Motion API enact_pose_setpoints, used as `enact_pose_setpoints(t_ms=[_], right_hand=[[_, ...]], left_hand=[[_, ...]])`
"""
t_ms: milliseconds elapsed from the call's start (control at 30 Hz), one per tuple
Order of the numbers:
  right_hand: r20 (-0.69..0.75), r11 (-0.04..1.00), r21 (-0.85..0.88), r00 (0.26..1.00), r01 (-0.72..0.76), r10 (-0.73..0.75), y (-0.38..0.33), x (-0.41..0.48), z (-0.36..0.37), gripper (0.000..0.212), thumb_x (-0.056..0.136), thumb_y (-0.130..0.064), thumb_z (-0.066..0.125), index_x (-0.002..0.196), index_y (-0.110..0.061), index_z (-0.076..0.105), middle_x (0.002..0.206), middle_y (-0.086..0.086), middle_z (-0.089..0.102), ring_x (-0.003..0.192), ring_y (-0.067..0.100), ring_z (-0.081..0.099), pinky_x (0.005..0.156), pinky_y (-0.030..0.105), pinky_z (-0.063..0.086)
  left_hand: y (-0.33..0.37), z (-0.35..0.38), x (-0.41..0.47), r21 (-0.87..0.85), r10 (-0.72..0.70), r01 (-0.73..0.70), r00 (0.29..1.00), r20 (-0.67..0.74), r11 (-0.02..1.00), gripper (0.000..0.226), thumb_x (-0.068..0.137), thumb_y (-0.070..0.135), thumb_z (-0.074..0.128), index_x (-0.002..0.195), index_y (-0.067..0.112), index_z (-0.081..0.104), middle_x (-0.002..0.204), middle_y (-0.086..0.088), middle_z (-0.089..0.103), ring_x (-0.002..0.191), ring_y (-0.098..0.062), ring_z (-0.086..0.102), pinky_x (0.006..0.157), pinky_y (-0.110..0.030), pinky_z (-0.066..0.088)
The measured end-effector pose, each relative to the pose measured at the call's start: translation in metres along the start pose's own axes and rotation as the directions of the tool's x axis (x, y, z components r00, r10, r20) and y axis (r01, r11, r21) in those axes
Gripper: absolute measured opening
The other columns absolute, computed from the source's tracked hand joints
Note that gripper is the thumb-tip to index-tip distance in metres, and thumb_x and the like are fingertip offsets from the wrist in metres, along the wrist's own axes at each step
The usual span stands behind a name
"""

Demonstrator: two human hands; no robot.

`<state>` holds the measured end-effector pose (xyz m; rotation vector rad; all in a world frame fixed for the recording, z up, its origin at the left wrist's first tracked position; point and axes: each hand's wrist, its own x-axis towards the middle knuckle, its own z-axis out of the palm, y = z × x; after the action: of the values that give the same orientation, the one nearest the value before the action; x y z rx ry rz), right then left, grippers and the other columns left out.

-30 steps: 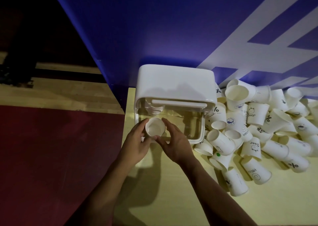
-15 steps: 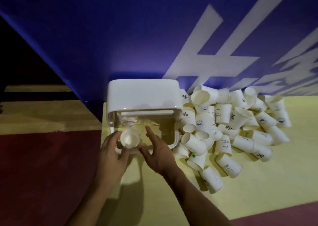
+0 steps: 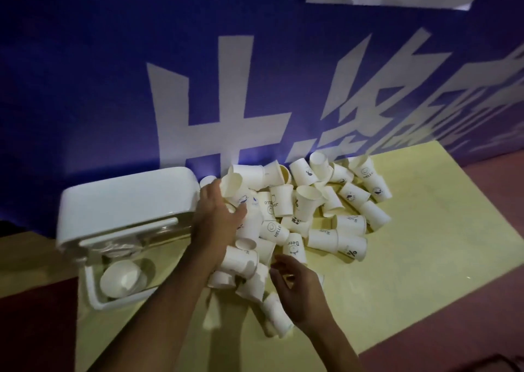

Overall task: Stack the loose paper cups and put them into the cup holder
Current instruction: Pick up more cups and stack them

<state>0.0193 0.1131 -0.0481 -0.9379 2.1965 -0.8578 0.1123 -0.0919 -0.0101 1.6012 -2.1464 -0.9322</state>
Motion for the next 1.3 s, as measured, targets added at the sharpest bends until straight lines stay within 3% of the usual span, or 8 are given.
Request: enact_pose_setpoints(t_ms=[67, 167, 400, 600, 767, 900, 1100, 1300], right_hand=[[-0.010, 1.000, 0.019, 1.000, -0.004, 0.004, 0.017, 0.004, -0.021, 0.023, 0.097, -0.024, 0.067, 0.116, -0.035, 0.066, 0.098, -0.018, 0.073, 0.094, 0.000, 0.067, 0.083, 0.025, 0.056], [0.003, 0.998, 0.045, 0.999, -0.034, 0.034, 0.038, 0.013, -0.047, 0.026, 0.097, -0.023, 0.067, 0.114, -0.042, 0.062, 0.098, -0.018, 0.073, 0.093, 0.001, 0.068, 0.080, 0.026, 0.058], [-0.020, 0.999, 0.009, 0.999, -0.047, 0.047, 0.073, 0.061, -0.092, 0.024, 0.096, -0.028, 0.067, 0.119, -0.022, 0.070, 0.095, -0.016, 0.071, 0.090, -0.003, 0.066, 0.078, 0.023, 0.057], [-0.056, 0.996, 0.038, 0.994, -0.086, 0.089, 0.070, 0.132, -0.115, 0.059, 0.087, -0.048, 0.076, 0.136, -0.021, 0.057, 0.118, -0.009, 0.065, 0.103, 0.012, 0.062, 0.086, 0.033, 0.055], [0.035, 0.989, 0.084, 0.992, -0.125, 0.122, 0.064, 0.185, -0.108, 0.098, 0.075, -0.057, 0.084, 0.154, -0.021, 0.038, 0.141, -0.001, 0.056, 0.125, 0.020, 0.055, 0.102, 0.043, 0.051], [0.049, 0.994, 0.070, 0.995, -0.085, 0.082, 0.064, 0.197, -0.096, 0.096, 0.071, -0.061, 0.082, 0.150, -0.023, 0.043, 0.140, -0.001, 0.059, 0.124, 0.020, 0.057, 0.100, 0.047, 0.054], [-0.011, 0.994, 0.109, 1.000, -0.020, 0.021, 0.062, 0.192, -0.099, 0.058, 0.078, -0.048, 0.084, 0.122, -0.025, 0.054, 0.102, -0.017, 0.060, 0.097, 0.011, 0.062, 0.071, 0.021, 0.051], [-0.104, 0.990, 0.113, 0.992, 0.084, -0.072, 0.044, 0.159, -0.113, 0.074, 0.075, -0.046, 0.087, 0.136, -0.030, 0.049, 0.114, -0.022, 0.056, 0.100, 0.000, 0.054, 0.076, 0.016, 0.044]], left_hand=[[0.011, 0.012, 0.023, -0.011, -0.133, 0.134, 0.991, 0.026, 0.991, 0.086, 0.082, 0.056, 0.078, 0.148, 0.019, 0.037, 0.142, -0.009, 0.052, 0.123, -0.032, 0.056, 0.097, -0.047, 0.055], [0.014, 0.025, 0.037, -0.111, -0.232, 0.233, 0.972, 0.026, 0.966, 0.086, 0.082, 0.057, 0.078, 0.148, 0.016, 0.040, 0.138, -0.011, 0.057, 0.119, -0.033, 0.058, 0.090, -0.040, 0.051], [0.020, 0.040, 0.035, -0.157, -0.343, 0.327, 0.936, -0.086, 0.932, 0.067, 0.094, 0.050, 0.069, 0.144, 0.009, 0.051, 0.140, -0.013, 0.059, 0.122, -0.035, 0.058, 0.095, -0.042, 0.047], [0.039, 0.038, 0.017, -0.278, -0.210, 0.160, 0.964, -0.164, 0.947, 0.048, 0.078, 0.045, 0.086, 0.115, 0.026, 0.063, 0.108, 0.004, 0.068, 0.098, -0.022, 0.065, 0.084, -0.041, 0.057], [0.066, 0.056, -0.016, -0.226, -0.110, 0.086, 0.989, -0.095, 0.970, 0.064, 0.071, 0.041, 0.092, 0.122, 0.029, 0.057, 0.117, 0.010, 0.060, 0.106, -0.014, 0.058, 0.087, -0.034, 0.051], [0.078, 0.075, -0.031, -0.241, -0.124, 0.120, 0.992, -0.005, 0.963, 0.068, 0.072, 0.043, 0.091, 0.124, 0.036, 0.049, 0.118, 0.014, 0.060, 0.108, -0.012, 0.057, 0.089, -0.031, 0.049], [0.074, 0.077, -0.035, -0.265, -0.143, 0.147, 0.989, 0.036, 0.953, 0.079, 0.070, 0.048, 0.092, 0.134, 0.028, 0.050, 0.125, 0.012, 0.061, 0.113, -0.014, 0.058, 0.094, -0.036, 0.054], [0.056, 0.058, -0.046, -0.343, -0.106, 0.109, 0.994, 0.029, 0.933, 0.080, 0.061, 0.068, 0.082, 0.128, 0.037, 0.053, 0.121, 0.019, 0.063, 0.111, -0.010, 0.060, 0.087, -0.031, 0.052]])
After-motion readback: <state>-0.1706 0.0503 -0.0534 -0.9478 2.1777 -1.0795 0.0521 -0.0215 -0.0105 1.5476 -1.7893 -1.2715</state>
